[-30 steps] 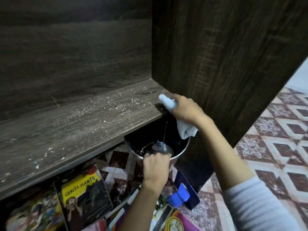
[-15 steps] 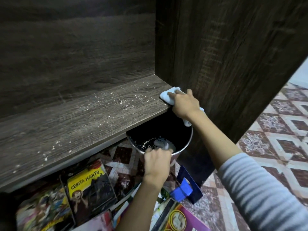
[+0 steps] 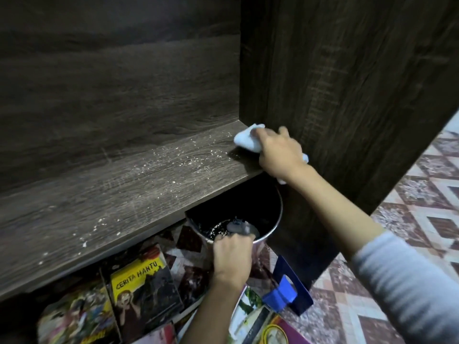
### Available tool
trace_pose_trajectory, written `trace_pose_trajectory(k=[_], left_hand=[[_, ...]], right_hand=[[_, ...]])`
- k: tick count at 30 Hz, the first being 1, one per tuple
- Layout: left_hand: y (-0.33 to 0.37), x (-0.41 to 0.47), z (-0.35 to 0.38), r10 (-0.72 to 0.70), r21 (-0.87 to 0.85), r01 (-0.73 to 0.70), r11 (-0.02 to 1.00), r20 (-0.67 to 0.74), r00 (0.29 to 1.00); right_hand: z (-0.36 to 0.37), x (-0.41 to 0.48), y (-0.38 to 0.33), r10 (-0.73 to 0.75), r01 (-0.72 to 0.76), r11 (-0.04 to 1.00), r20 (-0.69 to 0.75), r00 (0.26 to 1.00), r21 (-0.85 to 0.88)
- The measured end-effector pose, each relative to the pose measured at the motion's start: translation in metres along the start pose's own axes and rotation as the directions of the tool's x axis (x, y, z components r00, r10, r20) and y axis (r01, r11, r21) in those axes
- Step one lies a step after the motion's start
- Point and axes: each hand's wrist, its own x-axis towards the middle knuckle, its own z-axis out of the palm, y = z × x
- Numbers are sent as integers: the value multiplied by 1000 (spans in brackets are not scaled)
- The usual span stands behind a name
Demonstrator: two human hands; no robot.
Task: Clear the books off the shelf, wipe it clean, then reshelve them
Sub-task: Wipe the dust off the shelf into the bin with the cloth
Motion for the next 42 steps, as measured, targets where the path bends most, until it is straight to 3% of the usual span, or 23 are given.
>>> trace_pose_trajectory(k=[3,7,14,18,20,26,30,33,37,42], left_hand=[[-3,0,-1,-41,2,41,999,12,999],[-8,1,1,-48,19,48,999,-1,999],[-17,-1,0,-95,8,95,995,64,993],[-22,1,3,-153,26,152,988,53,987],[-20,1,6,-158,54,152,987,133,978],[-21,0,-4,-169,19,168,986,63,984],[-23,6,8,-98,58,96,994,28,995],[-22,3,6,-133,38,130,991,77,988],[-24,-1,-14,-185,16,184,983,93,978],[-25,3,8,-134,37,132,991,71,988]], right_hand=[[10,37,-5,113,-114,987,-19,993,-109],[41,60,-13,117,-118,976,-14,993,-185],[58,92,-20,173,-174,984,-39,984,-33],[59,113,-29,144,-143,990,72,987,-19],[54,121,-32,139,-141,990,156,978,4],[39,122,-43,154,-183,980,285,946,80],[42,132,-47,57,-114,985,372,927,133],[31,119,-55,2,-74,984,398,917,164],[20,109,-65,-101,-15,964,415,904,266],[23,96,-69,-215,1,894,427,878,448]])
